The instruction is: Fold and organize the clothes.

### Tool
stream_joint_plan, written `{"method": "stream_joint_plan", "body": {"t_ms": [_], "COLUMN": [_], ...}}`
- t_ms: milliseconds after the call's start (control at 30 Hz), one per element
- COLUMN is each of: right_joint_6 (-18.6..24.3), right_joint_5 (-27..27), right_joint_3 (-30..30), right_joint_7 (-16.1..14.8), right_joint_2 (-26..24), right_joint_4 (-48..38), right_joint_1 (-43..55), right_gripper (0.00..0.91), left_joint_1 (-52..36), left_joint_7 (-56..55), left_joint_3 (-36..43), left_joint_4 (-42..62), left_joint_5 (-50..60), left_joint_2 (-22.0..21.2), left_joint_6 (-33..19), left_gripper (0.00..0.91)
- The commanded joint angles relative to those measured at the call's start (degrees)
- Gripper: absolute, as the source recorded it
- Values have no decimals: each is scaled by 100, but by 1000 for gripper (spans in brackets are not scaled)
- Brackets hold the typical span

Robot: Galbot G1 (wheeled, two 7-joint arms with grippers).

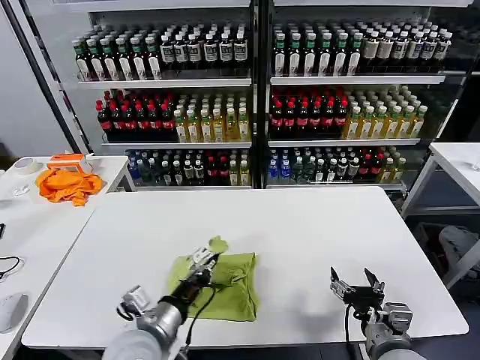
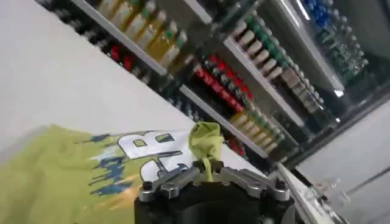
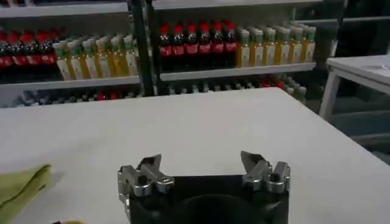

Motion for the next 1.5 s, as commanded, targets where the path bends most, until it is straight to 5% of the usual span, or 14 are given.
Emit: {"method": "stream_joint_plan", "body": {"t_ms": [33,367,833,1500], "right_joint_6": [25,56,75,64], "right_joint_5": [-33,-75,-131,-195], "right_joint_3": [4,4,-66,18], "right_joint_7": [-1,-26,-58,-59], "right_joint_2": [-10,-19,-11,-20], "right_joint_4": [-17,20,-5,41], "right_joint_1": [14,-20,9,-57], "right_gripper": [907,907,907,907], "left_joint_1": [-234,42,652,523], "left_joint_7": [106,500,351,469], "left_joint_3": [775,695,-1046,-490], "left_joint_4": [564,225,229,1138], "left_joint_5": [721,1263,2118,2460], "left_joint_2": [-271,-127,463,241], "left_joint_6": [-13,-20,-525,-652], "left_gripper": [907,907,907,907]}}
